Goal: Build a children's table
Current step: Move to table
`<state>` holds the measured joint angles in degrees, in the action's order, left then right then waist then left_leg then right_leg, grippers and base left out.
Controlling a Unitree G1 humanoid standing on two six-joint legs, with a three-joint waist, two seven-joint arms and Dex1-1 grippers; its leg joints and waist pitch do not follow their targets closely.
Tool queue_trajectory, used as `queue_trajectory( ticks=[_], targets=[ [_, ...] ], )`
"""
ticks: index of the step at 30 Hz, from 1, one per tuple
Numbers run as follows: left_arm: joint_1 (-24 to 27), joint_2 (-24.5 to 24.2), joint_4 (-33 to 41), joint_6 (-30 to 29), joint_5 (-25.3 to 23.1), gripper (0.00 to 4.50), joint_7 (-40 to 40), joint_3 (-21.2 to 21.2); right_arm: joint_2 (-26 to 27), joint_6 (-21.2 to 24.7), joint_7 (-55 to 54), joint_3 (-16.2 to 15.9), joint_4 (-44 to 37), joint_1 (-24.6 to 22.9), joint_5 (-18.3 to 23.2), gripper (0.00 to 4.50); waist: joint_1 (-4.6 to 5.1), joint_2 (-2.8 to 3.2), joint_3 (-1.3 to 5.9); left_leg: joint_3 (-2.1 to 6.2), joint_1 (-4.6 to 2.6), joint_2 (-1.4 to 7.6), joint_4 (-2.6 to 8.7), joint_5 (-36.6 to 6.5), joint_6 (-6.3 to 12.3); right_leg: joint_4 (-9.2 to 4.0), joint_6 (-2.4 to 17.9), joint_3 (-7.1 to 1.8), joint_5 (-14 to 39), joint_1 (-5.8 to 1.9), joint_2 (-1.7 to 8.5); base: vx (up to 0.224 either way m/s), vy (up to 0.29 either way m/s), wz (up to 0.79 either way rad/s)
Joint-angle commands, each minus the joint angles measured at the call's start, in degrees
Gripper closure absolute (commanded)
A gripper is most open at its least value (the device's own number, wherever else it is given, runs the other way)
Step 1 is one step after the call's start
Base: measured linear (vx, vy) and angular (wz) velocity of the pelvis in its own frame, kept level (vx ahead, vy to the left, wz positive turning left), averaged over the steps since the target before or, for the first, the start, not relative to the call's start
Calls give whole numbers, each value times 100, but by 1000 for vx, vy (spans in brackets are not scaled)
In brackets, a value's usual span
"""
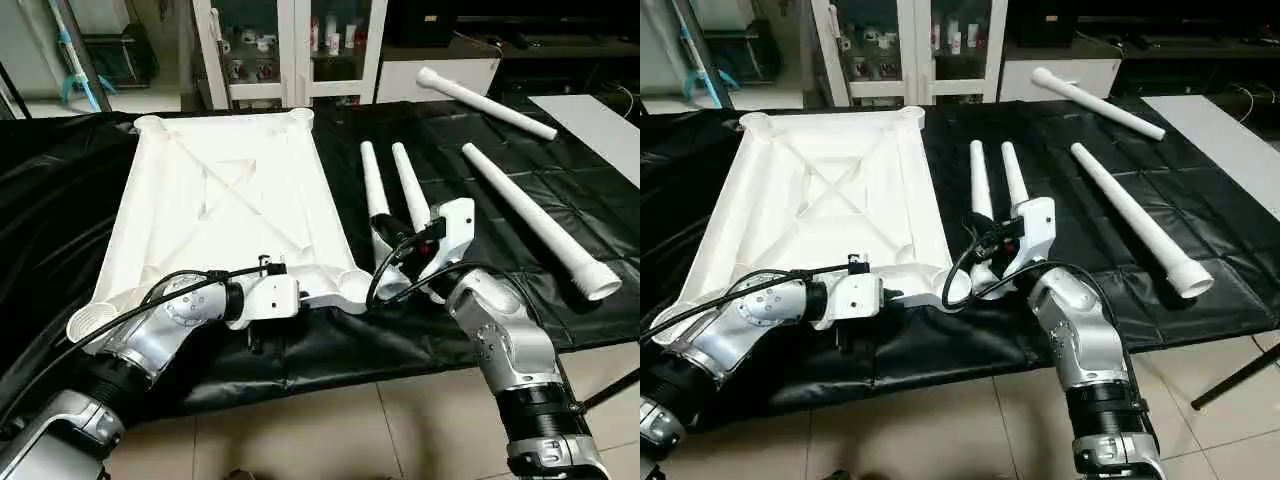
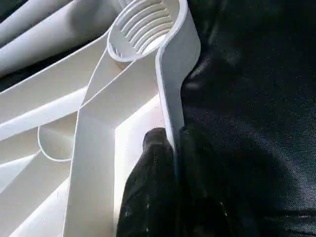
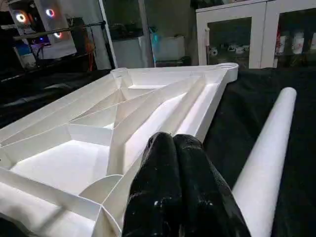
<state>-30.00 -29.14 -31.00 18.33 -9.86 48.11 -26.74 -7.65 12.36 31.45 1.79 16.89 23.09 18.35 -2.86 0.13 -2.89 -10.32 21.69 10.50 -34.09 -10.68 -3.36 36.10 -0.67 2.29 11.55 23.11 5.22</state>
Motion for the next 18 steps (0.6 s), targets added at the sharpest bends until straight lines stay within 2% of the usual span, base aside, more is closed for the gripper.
queue_trajectory(
  ticks=[1, 4, 5, 7, 9, 10, 12, 14, 18],
  targets=[
    [-29, -54, -142, 170, -52, 397, -218, 240, -17, 4, -71, 33, -84, 47, -26, 450, -13, 2, 328, 82, -95, 237, 501, -1724, -242, -517, 973, -228, 1517, -158, 288, 0, 0, 0],
    [-10, -60, -113, 191, 95, 378, -140, 323, 0, -45, -144, 31, -60, 39, -84, 450, -13, 9, 345, 76, -91, 235, 493, -1605, -228, -493, 1015, -221, 1275, -168, 283, 0, 0, 0],
    [1, -68, -87, 220, 155, 358, -131, 369, 10, -47, -165, 30, -66, 33, -92, 450, -16, 22, 359, 73, -91, 235, 482, -1517, -214, -474, 1042, -219, 1118, -173, 275, 0, 0, 0],
    [-5, -85, -66, 265, 219, 341, -103, 422, 19, -58, -182, 22, -54, 37, -111, 450, -19, 29, 393, 63, -75, 228, 449, -1164, -140, -403, 1172, -205, 453, -195, 252, 0, 0, 0],
    [-17, -95, -70, 272, 251, 339, -84, 459, 20, -80, -183, 5, -36, 31, -133, 450, -27, 25, 402, 54, -65, 220, 425, -917, -48, -358, 1260, -193, 17, -219, 242, 0, 0, 0],
    [-32, -109, -89, 294, 257, 313, -72, 485, 21, -100, -186, -12, -25, 20, -152, 450, -36, 35, 409, 47, -76, 219, 415, -834, -5, -345, 1300, -188, -144, -221, 237, 0, 0, 0],
    [-47, -118, -119, 320, 258, 296, -62, 529, 26, -110, -192, -25, -27, 9, -166, 450, -39, 37, 416, 40, -80, 213, 405, -780, 39, -329, 1354, -187, -287, -235, 237, 0, 0, 0],
    [-56, -118, -138, 337, 266, 283, -50, 576, 31, -111, -198, -30, -31, 6, -171, 450, -38, 30, 407, 31, -83, 215, 405, -792, 75, -338, 1380, -189, -281, -235, 240, 0, 0, 0],
    [-79, -120, -151, 352, 367, 248, -67, 689, 39, -124, -196, -50, -20, 1, -193, 450, -44, 33, 375, 30, -103, 232, 441, -1206, -51, -395, 1317, -201, 346, -216, 257, 0, 0, 0]
  ],
)
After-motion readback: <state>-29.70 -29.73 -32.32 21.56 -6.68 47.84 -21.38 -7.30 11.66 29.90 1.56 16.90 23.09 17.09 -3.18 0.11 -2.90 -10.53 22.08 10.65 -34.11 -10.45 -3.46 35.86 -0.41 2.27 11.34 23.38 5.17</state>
